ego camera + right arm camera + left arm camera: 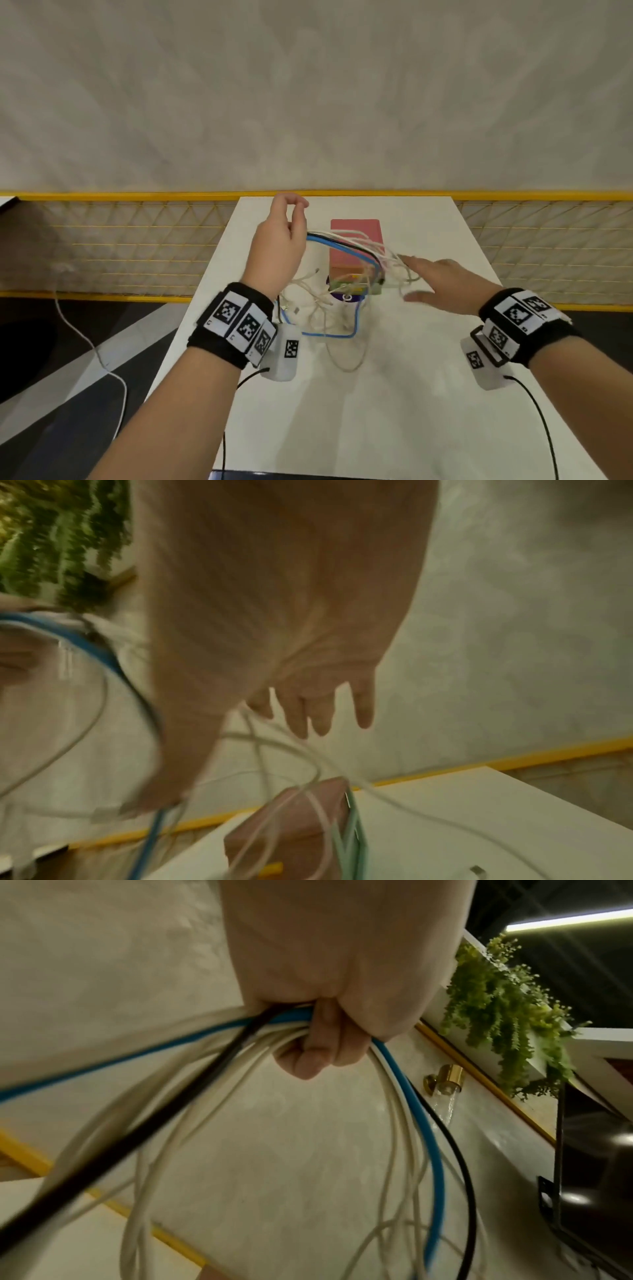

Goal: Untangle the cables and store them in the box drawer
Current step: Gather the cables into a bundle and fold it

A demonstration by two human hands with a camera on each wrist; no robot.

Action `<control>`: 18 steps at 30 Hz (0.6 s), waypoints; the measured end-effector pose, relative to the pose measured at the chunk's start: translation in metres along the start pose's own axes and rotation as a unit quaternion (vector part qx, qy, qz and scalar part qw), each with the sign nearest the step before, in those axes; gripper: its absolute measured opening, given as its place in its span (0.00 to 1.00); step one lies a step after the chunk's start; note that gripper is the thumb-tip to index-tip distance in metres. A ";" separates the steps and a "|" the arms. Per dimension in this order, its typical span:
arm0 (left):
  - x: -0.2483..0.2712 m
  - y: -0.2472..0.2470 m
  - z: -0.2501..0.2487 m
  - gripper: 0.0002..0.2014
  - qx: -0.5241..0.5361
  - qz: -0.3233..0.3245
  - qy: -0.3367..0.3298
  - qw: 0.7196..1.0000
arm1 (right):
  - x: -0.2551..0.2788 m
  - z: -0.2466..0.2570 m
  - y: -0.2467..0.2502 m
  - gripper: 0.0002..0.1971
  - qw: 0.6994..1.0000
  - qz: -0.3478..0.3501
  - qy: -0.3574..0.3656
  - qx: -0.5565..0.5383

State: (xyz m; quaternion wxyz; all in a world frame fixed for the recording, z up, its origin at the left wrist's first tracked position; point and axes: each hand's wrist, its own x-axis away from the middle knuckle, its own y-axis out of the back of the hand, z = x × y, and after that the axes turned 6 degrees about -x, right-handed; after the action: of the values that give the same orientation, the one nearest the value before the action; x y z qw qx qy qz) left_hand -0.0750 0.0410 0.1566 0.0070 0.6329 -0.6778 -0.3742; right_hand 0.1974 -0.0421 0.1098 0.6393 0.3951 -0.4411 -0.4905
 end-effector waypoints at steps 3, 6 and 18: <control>-0.004 0.002 -0.002 0.08 -0.019 0.013 -0.012 1.000 | 0.007 0.020 0.008 0.55 0.980 -0.075 0.046 -0.181; 0.002 -0.011 -0.018 0.08 -0.029 0.055 -0.037 0.997 | -0.005 0.074 0.014 0.44 0.908 -0.158 0.170 -0.349; 0.002 -0.001 0.023 0.08 -0.116 0.073 0.073 0.988 | -0.033 0.074 0.013 0.07 0.961 -0.122 0.122 -0.214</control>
State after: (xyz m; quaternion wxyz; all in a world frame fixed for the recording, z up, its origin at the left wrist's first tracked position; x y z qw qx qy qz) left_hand -0.0854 0.0512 0.1383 0.1571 0.6019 -0.6723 -0.4014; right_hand 0.1259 -0.0130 0.1380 0.6929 0.3566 -0.1931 -0.5962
